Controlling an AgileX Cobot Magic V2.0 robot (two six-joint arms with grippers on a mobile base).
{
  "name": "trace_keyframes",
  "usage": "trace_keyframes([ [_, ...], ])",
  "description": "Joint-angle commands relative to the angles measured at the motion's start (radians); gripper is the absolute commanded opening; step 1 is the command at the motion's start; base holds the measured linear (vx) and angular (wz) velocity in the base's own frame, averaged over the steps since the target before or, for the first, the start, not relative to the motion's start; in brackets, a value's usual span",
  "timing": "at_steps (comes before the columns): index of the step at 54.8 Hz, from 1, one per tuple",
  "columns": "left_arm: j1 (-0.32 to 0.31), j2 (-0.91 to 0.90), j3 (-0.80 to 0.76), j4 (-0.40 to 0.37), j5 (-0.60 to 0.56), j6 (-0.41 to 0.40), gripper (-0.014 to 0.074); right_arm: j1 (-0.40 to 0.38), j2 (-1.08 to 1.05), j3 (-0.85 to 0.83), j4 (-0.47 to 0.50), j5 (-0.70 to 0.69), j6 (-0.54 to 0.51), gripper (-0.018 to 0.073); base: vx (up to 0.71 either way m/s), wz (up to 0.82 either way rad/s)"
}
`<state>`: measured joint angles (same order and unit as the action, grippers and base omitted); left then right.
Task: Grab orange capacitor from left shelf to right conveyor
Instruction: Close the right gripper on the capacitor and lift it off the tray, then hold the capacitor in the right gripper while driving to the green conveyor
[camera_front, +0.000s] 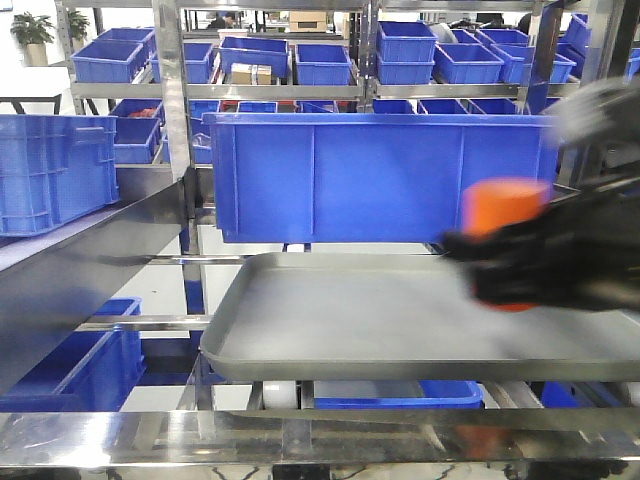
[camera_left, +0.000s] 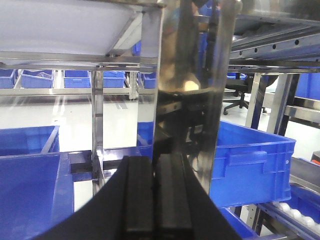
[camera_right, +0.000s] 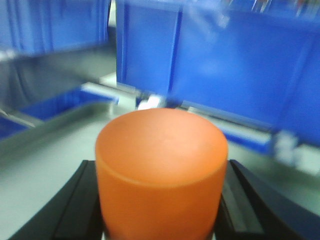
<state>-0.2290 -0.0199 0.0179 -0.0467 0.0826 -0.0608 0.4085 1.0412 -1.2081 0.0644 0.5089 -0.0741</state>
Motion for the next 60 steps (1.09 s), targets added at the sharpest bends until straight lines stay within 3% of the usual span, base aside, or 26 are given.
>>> trace_keyframes([
  [1,-0.008,-0.004,-0.03,-0.005,-0.083,-0.006,-0.0006,0.001,-0.117,-0.028,-0.051,-0.023,0.003,-0.0008,0.0,0.0],
  [7,-0.008,-0.004,-0.03,-0.005,-0.083,-0.006,-0.0006,0.001,-0.246,0.021,-0.08,-0.011,0.034,-0.0008,0.0,0.0],
  [32,-0.008,-0.004,-0.03,-0.005,-0.083,-0.006,-0.0006,0.001,-0.749,0.506,-0.261,-0.057,0.217,-0.0008,0.0,0.0],
  [60,-0.008,-0.004,-0.03,-0.005,-0.083,-0.006,-0.0006,0.001,-0.83,0.563,-0.283,-0.055,0.214,-0.0008,0.0,0.0],
])
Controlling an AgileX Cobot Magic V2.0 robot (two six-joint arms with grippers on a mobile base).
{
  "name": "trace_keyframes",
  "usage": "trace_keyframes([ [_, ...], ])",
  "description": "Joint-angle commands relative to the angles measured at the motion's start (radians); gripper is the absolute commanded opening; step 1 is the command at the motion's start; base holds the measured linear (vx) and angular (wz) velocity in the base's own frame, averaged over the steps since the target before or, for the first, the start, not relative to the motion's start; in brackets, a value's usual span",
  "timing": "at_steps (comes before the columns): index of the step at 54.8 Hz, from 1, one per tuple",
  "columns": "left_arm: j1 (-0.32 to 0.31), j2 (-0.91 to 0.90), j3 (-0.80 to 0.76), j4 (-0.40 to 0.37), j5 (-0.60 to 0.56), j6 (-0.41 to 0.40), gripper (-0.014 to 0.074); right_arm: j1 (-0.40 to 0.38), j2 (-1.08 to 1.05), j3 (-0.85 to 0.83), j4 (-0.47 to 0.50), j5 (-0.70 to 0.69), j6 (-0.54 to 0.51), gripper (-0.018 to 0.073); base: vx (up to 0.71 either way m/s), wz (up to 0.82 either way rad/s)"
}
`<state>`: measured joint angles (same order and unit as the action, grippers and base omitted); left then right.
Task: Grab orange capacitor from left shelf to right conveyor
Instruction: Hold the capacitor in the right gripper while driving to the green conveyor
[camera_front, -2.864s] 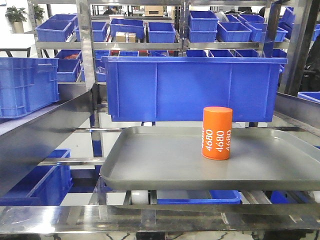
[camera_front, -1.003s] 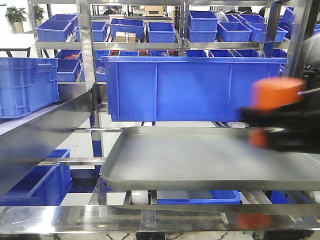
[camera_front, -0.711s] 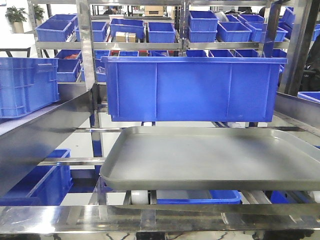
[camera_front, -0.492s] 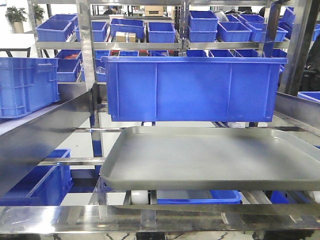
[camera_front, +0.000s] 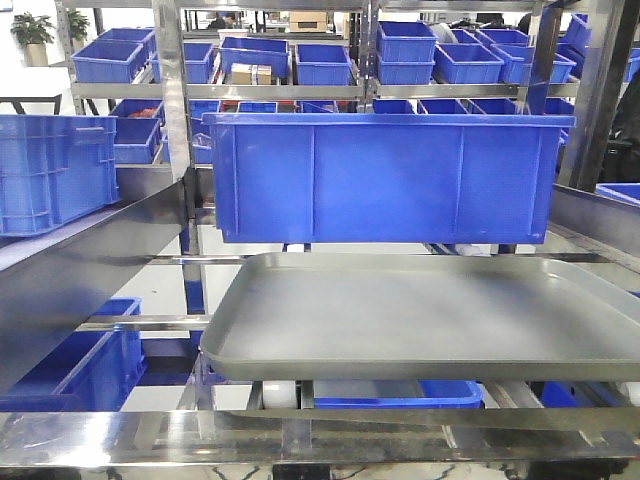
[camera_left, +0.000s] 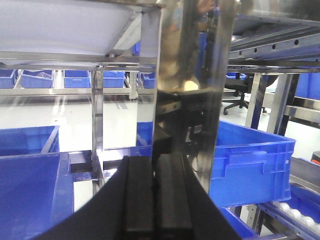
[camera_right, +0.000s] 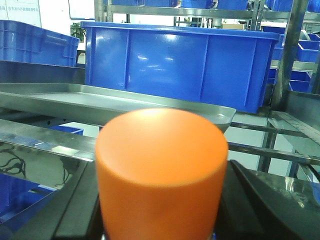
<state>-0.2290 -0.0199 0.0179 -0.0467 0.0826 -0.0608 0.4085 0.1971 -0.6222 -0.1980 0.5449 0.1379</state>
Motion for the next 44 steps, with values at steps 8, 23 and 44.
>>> trace_keyframes([
  [8,-0.008,-0.004,-0.03,-0.005,-0.083,-0.006,-0.0006,0.001,0.014,-0.023,-0.02,-0.091,0.002,-0.0008,0.0,0.0],
  [23,-0.008,-0.004,-0.03,-0.005,-0.083,-0.006,-0.0006,0.001,0.014,-0.023,-0.02,-0.091,0.002,-0.0008,-0.01,0.06],
  [44,-0.008,-0.004,-0.03,-0.005,-0.083,-0.006,-0.0006,0.001,0.014,-0.023,-0.02,-0.084,0.002,-0.0008,-0.06,0.24],
])
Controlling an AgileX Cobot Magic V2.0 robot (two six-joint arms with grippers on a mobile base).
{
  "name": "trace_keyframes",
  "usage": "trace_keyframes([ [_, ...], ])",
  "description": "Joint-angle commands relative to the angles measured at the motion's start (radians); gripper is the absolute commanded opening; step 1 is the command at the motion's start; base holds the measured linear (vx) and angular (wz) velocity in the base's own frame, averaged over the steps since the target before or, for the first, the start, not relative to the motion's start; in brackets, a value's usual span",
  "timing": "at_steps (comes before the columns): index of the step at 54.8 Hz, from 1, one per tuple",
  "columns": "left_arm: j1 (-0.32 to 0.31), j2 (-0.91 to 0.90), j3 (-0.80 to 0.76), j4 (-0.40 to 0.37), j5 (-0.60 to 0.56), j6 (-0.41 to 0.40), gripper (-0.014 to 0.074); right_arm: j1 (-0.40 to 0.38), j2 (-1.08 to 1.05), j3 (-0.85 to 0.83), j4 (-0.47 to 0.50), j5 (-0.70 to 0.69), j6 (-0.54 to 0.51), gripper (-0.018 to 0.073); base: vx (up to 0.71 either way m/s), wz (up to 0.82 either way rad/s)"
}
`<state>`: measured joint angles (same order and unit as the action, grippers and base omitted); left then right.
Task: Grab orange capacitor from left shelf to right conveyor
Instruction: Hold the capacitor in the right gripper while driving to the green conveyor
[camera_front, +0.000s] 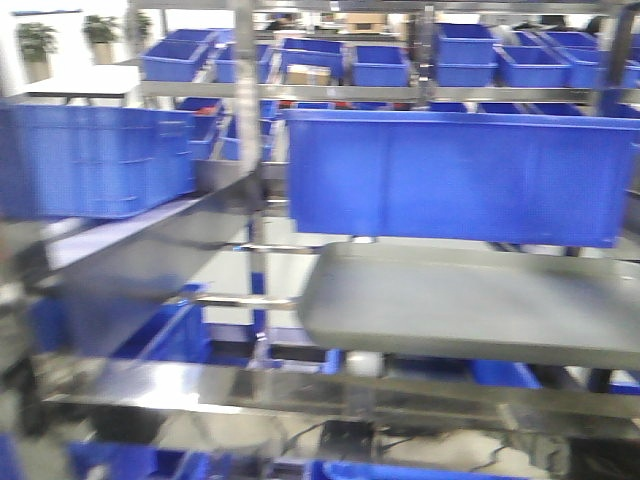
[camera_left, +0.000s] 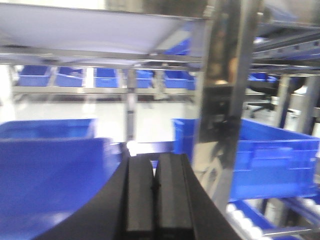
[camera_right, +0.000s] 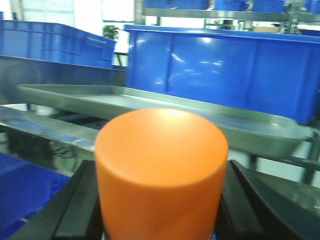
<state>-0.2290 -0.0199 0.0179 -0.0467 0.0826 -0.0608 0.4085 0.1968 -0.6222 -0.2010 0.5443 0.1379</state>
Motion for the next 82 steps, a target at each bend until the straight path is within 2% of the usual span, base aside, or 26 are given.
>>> trace_keyframes([
  [1,-0.008,-0.004,-0.03,-0.005,-0.083,-0.006,-0.0006,0.001,0.014,-0.023,-0.017,-0.083,0.002,-0.0008,-0.09,0.35],
  [25,-0.008,-0.004,-0.03,-0.005,-0.083,-0.006,-0.0006,0.001,0.014,-0.023,-0.013,-0.084,0.002,-0.0008,-0.13,0.51],
  [82,-0.008,-0.004,-0.03,-0.005,-0.083,-0.006,-0.0006,0.002,0.014,-0.023,-0.013,-0.084,0.002,-0.0008,-0.19,0.73],
])
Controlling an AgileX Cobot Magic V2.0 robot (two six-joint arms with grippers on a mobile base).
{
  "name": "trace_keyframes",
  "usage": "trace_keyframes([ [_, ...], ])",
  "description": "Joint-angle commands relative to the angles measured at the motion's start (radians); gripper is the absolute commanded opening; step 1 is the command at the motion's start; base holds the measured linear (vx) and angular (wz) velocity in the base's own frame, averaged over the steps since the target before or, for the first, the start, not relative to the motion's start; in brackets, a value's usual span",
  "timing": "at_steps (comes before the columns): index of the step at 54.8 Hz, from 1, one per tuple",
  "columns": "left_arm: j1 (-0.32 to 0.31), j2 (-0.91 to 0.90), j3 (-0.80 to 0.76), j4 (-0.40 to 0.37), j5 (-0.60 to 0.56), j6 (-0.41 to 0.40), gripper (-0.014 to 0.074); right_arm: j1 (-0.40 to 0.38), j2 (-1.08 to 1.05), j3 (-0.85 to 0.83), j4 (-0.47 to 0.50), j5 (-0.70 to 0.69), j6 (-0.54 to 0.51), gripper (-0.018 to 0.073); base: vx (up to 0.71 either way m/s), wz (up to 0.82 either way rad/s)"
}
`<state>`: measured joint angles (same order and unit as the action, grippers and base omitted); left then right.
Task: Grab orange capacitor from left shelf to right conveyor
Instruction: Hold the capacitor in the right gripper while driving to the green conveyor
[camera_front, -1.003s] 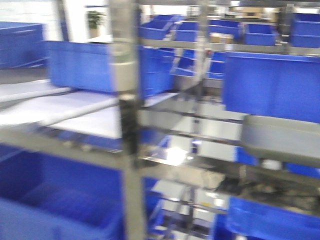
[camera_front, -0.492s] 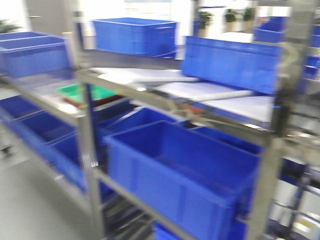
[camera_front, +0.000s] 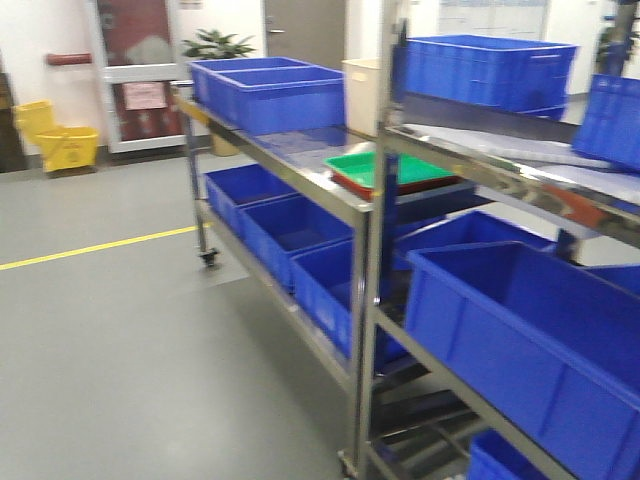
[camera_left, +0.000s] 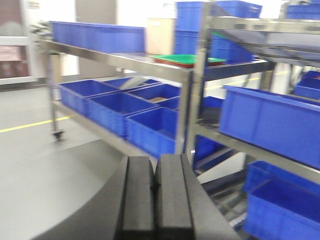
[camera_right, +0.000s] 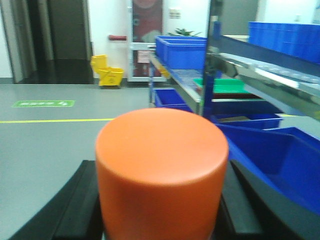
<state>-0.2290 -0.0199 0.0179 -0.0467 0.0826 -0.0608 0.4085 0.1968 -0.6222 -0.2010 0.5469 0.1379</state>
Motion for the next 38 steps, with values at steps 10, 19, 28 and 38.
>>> trace_keyframes([
  [10,-0.008,-0.004,-0.03,-0.005,-0.083,-0.006,-0.0006,0.002,0.014,-0.023,-0.013,-0.086,0.002,-0.0008,-0.11,0.47],
  [19,-0.008,-0.004,-0.03,-0.005,-0.083,-0.006,-0.0006,0.002,0.014,-0.023,-0.013,-0.086,0.002,-0.0008,-0.06,0.4],
  [28,-0.008,-0.004,-0.03,-0.005,-0.083,-0.006,-0.0006,0.002,0.014,-0.023,-0.013,-0.086,0.002,-0.0008,0.0,0.41],
  [38,-0.008,-0.004,-0.03,-0.005,-0.083,-0.006,-0.0006,0.002,0.014,-0.023,-0.013,-0.086,0.002,-0.0008,0.07,0.48],
])
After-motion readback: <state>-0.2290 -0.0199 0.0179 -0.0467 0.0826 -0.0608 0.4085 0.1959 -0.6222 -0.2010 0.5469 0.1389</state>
